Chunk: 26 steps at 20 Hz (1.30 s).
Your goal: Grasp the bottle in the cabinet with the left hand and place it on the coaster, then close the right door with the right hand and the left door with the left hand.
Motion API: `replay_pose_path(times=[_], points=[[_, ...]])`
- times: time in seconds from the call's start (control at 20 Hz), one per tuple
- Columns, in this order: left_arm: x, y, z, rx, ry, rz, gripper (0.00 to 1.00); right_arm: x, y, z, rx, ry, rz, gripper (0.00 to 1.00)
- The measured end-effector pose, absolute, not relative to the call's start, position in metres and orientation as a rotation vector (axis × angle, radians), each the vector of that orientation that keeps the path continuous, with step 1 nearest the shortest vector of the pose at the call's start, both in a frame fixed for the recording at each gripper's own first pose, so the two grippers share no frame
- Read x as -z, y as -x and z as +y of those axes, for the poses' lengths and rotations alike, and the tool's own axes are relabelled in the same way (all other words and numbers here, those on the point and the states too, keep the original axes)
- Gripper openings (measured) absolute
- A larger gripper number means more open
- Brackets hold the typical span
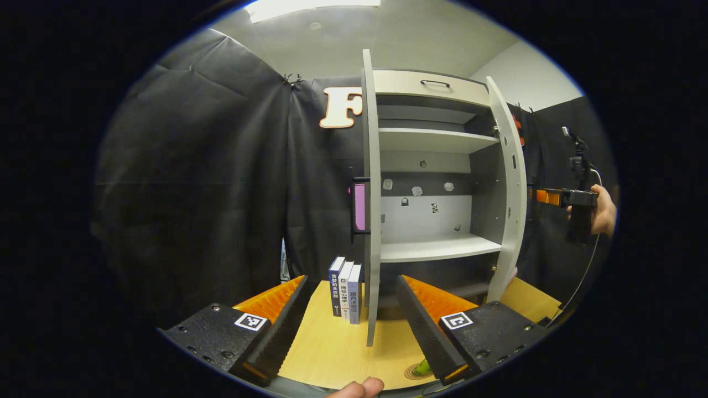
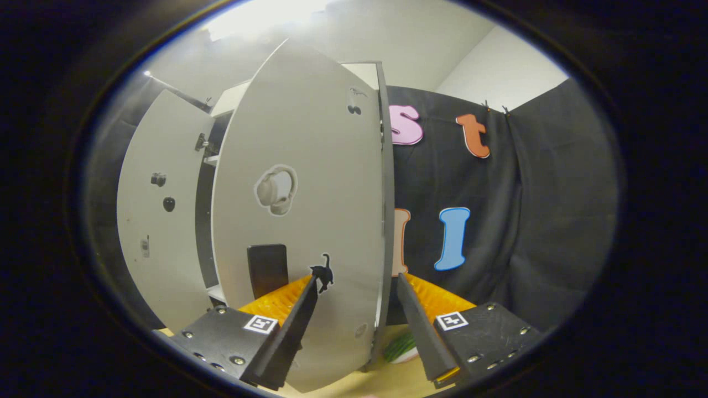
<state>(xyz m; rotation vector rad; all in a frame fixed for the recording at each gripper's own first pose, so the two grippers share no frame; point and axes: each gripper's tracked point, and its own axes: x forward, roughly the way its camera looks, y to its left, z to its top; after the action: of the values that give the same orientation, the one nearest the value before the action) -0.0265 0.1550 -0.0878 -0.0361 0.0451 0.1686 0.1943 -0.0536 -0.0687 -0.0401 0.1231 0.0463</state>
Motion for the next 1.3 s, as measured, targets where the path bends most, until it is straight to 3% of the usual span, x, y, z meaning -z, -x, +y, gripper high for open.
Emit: replay_pose_path(times=[0.25,0.3,0.6,1.0,1.3], points=[[0.089,0.030,0.164,-0.187,0.036,0.051,0.98,0.078,-0.197,-0.024,-0.118,0.043,0.138,0.91],[0.087,0.030,0.166,-0.190,0.035,0.051,0.98,0.079,-0.198,-0.021,-0.120,0.043,0.139,0.97],[0.087,0.032,0.190,-0.228,0.028,0.053,0.98,0.079,-0.196,-0.011,-0.130,0.004,0.148,0.97],[0.079,-0.002,0.248,-0.293,0.015,0.045,0.98,0.073,-0.155,0.004,-0.184,-0.032,0.135,0.97],[0.056,-0.053,0.267,-0.249,-0.034,0.007,0.98,0.069,-0.108,-0.015,-0.161,-0.068,0.123,0.97]])
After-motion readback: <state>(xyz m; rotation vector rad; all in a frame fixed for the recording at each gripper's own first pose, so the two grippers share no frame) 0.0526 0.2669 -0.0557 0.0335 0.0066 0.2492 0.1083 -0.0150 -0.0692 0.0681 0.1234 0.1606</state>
